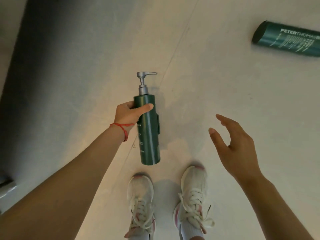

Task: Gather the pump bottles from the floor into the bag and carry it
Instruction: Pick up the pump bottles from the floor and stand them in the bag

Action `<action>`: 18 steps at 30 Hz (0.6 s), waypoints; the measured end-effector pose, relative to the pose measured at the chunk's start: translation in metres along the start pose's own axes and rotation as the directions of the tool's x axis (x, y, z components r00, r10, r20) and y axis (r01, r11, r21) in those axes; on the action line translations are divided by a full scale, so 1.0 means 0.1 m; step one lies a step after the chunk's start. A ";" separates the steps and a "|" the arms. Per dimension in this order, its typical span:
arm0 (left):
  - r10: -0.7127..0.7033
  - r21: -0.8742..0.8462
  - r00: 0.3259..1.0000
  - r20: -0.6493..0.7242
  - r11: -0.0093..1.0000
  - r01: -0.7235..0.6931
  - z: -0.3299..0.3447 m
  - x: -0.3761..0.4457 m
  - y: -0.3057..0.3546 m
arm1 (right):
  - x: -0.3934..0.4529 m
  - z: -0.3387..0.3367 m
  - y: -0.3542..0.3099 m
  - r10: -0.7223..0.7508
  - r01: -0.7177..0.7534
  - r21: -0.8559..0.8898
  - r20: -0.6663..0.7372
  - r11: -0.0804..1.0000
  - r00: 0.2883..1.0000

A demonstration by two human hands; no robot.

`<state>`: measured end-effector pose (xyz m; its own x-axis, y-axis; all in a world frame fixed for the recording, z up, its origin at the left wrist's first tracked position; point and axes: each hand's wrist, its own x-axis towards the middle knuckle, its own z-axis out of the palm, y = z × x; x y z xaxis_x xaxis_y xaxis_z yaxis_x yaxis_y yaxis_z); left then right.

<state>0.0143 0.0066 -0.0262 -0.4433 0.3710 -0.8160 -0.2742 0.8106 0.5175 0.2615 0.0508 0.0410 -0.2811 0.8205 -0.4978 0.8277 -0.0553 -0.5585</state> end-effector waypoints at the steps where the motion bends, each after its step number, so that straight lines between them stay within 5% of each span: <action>1: -0.006 -0.026 1.000 0.028 1.000 0.007 0.00 -0.16 0.09 | -0.04 -0.09 -0.04 0.014 -0.014 0.013 -0.009 1.000 1.000; 10: 0.047 0.004 0.962 0.268 0.999 -0.050 0.19 -1.62 1.29 | -0.42 -1.33 -0.53 0.237 -0.185 0.352 -0.110 0.918 0.965; 18: 0.159 0.075 0.923 0.352 0.978 -0.197 0.57 -2.27 2.71 | -0.55 -2.63 -0.81 0.344 -0.204 0.511 -0.196 0.835 0.918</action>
<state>0.0890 0.1682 0.2850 -0.1521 0.6303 -0.7613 -0.1164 0.7535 0.6471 0.3375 0.1599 0.2879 0.1213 0.8459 -0.5194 0.5002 -0.5041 -0.7041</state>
